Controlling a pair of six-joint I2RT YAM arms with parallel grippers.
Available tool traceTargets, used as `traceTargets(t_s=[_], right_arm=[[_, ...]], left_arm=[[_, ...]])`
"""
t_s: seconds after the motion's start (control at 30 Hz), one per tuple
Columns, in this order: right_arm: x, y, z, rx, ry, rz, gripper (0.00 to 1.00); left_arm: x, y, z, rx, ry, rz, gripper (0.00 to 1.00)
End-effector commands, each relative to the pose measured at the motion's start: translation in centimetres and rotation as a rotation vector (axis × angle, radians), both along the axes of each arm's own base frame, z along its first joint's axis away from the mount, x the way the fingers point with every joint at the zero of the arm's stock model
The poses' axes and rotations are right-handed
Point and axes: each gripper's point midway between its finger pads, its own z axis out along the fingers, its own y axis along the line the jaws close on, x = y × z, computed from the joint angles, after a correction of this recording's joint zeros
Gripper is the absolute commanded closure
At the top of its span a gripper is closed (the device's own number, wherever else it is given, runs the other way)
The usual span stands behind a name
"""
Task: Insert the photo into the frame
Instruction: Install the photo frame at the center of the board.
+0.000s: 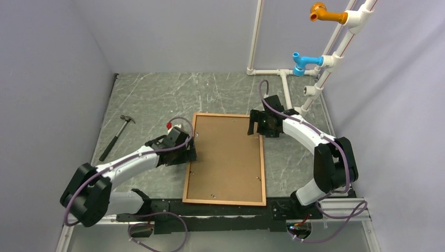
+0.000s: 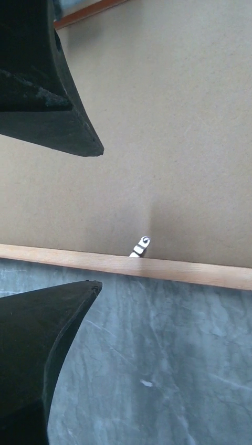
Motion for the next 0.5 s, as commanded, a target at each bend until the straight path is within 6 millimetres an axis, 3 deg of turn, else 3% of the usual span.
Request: traceTargets(t_s=[0.0,0.23,0.47], right_arm=[[-1.3,-0.3,0.1,0.076,0.014,-0.018,0.11],[-3.2,-0.8,-1.6,0.141,0.062,-0.032,0.10],[-4.3,-0.8,-2.8,0.158,0.091,-0.030,0.10]], left_arm=[[4.3,-1.4,1.6,-0.037,-0.054,-0.080,0.07],[9.8,-1.6,1.9,0.031,-0.038,-0.085,0.08],[13.5,-2.1,0.9,0.089,-0.018,-0.100,0.12]])
